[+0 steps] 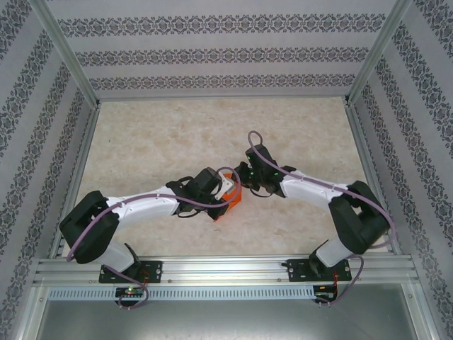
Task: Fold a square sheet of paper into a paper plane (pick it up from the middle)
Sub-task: Third fold the triangle at the center of the table.
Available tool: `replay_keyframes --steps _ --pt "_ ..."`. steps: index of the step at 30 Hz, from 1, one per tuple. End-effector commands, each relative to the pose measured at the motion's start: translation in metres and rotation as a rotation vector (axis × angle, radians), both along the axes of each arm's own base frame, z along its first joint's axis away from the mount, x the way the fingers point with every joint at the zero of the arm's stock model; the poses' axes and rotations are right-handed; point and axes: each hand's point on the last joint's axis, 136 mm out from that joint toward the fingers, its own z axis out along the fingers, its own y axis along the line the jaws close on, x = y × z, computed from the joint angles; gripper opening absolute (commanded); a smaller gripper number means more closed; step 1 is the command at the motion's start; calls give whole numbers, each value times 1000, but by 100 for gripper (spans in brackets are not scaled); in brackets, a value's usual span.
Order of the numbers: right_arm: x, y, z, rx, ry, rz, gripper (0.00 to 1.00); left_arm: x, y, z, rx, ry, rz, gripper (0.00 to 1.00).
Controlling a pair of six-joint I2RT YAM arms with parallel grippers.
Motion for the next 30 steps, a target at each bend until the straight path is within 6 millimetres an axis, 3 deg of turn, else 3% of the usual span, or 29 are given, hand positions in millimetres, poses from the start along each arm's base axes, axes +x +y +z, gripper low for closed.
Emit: replay_keyframes --steps 1,8,16,30 --pt "1 5 -15 -33 41 59 9 2 -5 1 -47 34 4 0" --pt "6 2 -42 -103 91 88 8 8 1 -5 -40 64 29 0" --pt "-1 -3 -71 -163 148 123 8 23 7 -12 -54 120 65 0" --pt "-9 -12 -81 -212 169 135 8 43 12 -19 -53 149 96 1"
